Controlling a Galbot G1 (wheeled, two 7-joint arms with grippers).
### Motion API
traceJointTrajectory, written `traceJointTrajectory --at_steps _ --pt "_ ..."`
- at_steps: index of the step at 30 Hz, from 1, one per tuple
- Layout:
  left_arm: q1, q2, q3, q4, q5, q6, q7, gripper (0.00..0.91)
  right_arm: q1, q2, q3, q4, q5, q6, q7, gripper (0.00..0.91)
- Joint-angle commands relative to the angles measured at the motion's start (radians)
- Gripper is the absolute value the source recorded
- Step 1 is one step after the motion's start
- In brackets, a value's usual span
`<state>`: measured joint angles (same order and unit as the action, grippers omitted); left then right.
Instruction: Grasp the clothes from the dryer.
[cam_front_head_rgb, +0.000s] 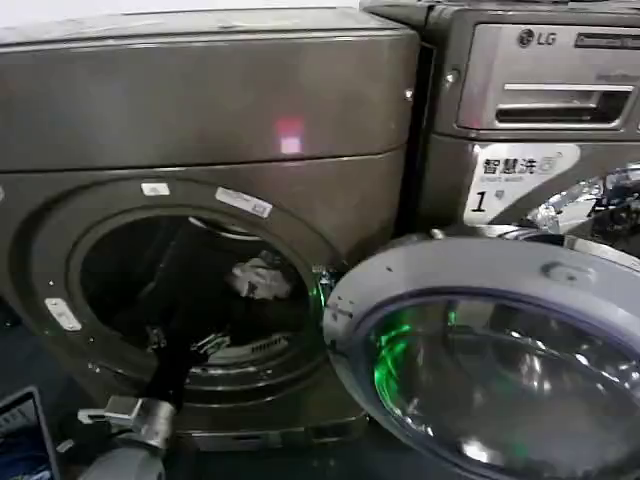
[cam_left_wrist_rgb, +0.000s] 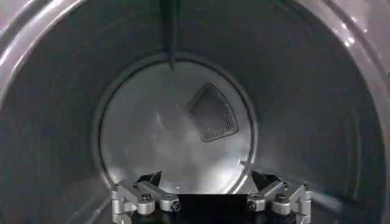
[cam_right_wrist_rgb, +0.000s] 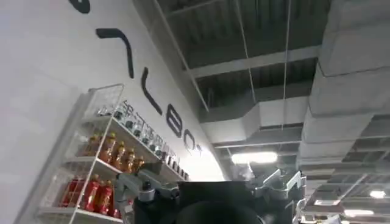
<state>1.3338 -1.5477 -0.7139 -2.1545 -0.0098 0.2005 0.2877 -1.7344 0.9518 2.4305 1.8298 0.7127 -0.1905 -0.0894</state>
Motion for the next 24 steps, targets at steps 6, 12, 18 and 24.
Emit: traceJointTrajectory --at_steps 6,12,18,24 --pt "-0.004 0.000 0.001 0.001 -0.001 0.000 0.001 0.907 -0.002 0.000 0.005 0.001 0.000 0.002 0.000 0.907" --pt "-0.005 0.000 0.001 0.003 -0.001 0.000 0.000 0.907 -0.003 0.002 0.004 0.003 0.000 0.003 0.000 0.907" --pt "-0.004 0.002 -0.001 0.003 -0.001 -0.001 0.000 0.907 -0.004 0.006 0.001 0.007 0.000 0.003 0.003 0.907" --pt "-0.009 0.004 -0.001 0.007 -0.004 -0.002 -0.002 0.907 -0.007 0.007 0.003 0.020 0.001 -0.013 0.017 0.907"
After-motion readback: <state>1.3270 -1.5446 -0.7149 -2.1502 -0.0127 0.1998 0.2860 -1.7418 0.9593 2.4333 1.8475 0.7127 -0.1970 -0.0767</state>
